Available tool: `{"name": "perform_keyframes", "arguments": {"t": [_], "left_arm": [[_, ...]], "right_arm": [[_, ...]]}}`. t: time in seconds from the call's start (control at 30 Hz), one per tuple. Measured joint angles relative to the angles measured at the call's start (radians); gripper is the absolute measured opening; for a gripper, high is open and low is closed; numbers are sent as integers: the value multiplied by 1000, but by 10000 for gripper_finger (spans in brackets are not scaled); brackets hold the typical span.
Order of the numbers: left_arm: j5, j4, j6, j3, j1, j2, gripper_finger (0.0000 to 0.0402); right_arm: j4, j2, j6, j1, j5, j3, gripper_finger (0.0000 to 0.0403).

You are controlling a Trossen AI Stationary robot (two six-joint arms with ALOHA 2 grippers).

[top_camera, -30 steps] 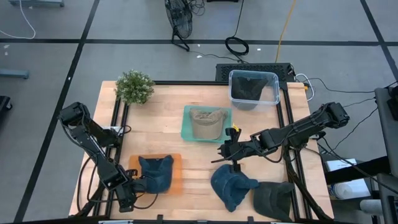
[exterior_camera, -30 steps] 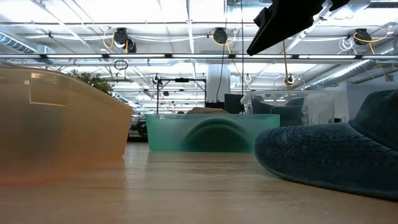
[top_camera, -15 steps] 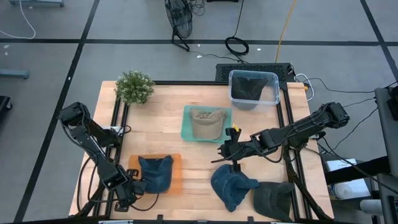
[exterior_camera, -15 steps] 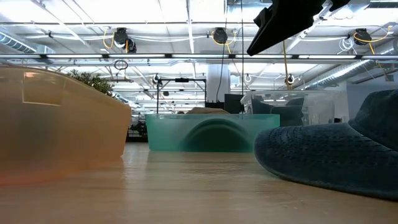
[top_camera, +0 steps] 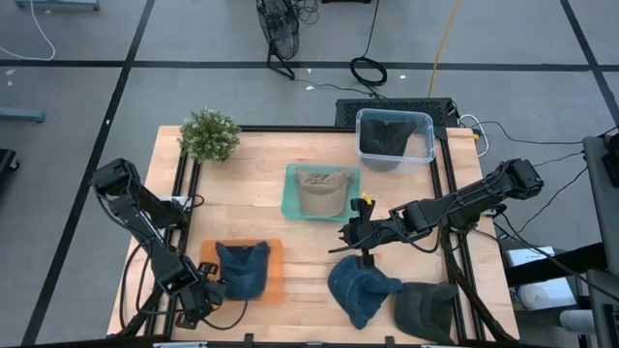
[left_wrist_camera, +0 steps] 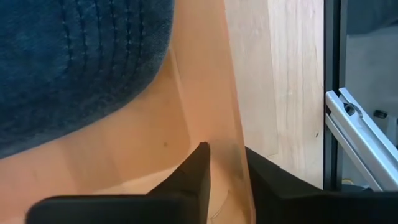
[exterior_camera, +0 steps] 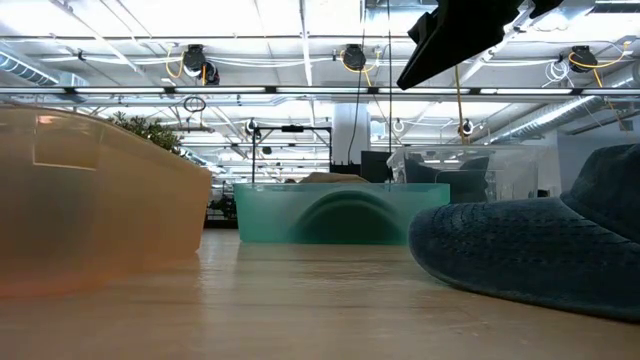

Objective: Pick & Place hat
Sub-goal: Adjust the bins on the table

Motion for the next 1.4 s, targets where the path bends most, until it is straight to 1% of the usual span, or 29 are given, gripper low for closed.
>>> {"name": "perform_keyframes", "arguments": {"t": [0.1, 0.2, 0.3, 0.47, 0.63, 0.9, 1.03, 1.1, 1.3, 1.4], "left_arm": [[-3, -4, -3, 1, 0, -1, 59], [-4, -4, -4, 1, 0, -1, 55], [-4, 3, -34, 1, 0, -1, 64], [4, 32, -145, 1, 6, 0, 88], [51, 63, -228, 1, 23, 0, 102], [86, 73, -236, 1, 41, 0, 102], [114, 80, -271, 1, 51, 0, 102], [114, 90, -299, 1, 57, 0, 102], [108, 95, -306, 1, 88, 0, 102], [108, 94, -348, 1, 111, 0, 102]], "right_arm": [[0, 0, 0, 0, 0, 0, 59], [0, 0, 6, 0, 0, 0, 59], [-6, 0, 8, 0, 0, 0, 59], [-14, 0, 8, 0, 0, 0, 59], [-14, 0, 8, 0, 0, 0, 59], [-20, 0, 8, 0, 0, 0, 59], [-21, 0, 8, 0, 0, 0, 59], [-21, 0, 8, 0, 0, 0, 59], [-28, 0, 16, 0, 0, 0, 59], [-29, 0, 16, 0, 0, 0, 59]]}}
